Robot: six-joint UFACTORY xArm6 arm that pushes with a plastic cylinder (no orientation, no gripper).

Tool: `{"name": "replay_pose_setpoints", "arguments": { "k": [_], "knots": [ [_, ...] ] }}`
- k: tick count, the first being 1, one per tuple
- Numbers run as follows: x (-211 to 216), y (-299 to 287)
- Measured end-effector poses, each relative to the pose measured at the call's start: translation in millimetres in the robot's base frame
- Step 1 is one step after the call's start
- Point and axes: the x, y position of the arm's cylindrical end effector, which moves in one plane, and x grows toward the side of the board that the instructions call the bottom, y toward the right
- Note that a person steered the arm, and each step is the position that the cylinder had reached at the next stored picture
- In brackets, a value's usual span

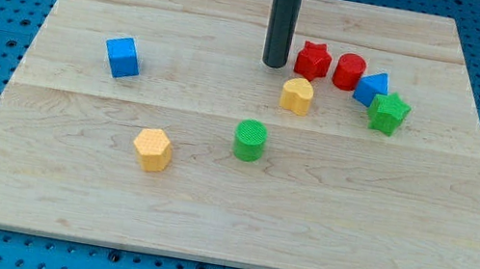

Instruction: Move your arm to the left of the red star

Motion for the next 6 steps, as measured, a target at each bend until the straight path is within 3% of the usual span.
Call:
{"name": "replay_pose_setpoints", "arguments": {
  "k": [6],
  "knots": [
    [-19, -1]
  ]
}}
